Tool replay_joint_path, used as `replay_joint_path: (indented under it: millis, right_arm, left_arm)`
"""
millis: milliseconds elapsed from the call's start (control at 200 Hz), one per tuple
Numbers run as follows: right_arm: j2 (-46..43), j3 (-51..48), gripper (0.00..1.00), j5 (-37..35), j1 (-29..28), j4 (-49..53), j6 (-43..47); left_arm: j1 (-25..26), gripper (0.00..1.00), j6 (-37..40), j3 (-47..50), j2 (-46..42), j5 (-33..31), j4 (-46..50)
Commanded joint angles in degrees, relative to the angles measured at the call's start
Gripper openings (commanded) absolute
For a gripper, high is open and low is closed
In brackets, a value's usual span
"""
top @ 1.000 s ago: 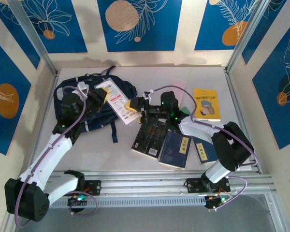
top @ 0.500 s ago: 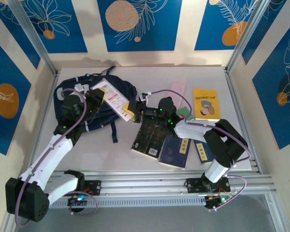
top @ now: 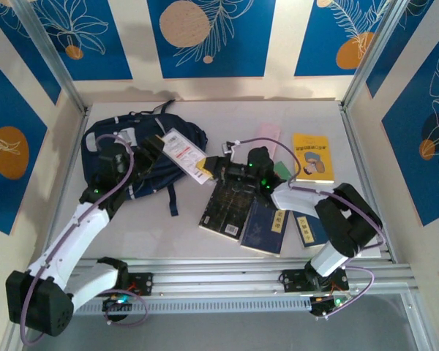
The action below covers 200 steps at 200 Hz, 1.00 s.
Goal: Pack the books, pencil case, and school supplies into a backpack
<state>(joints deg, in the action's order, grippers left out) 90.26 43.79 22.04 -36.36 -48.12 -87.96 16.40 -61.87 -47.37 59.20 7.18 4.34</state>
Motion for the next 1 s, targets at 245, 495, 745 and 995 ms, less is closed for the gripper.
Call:
replay_joint_path:
  millis: [245,495,745,995]
  right_arm:
    - [-20.3,2.5,0.01,-11.4,8.0,43.1,24.1]
    - [-30.4,3.3,0.00,-14.2,13.1,55.8,29.7]
    - [-32.0,1.7,0.01,-10.4,16.6,56.7,29.6]
    - [-29.6,0.9,0.01,-8.1,18.2,54.6,29.2]
  left_arm:
    - [-1.2,0.74,27.0,-29.1,31.0,4.2,23.2]
    - [-3.6,0.68,31.0,-45.1,47.8,0.6,28.2]
    - [-5.3,0.59,29.5,-50.6,56.6,2.7,28.8]
    - [-7.3,0.58,29.3,-49.4,56.3,3.2,27.3]
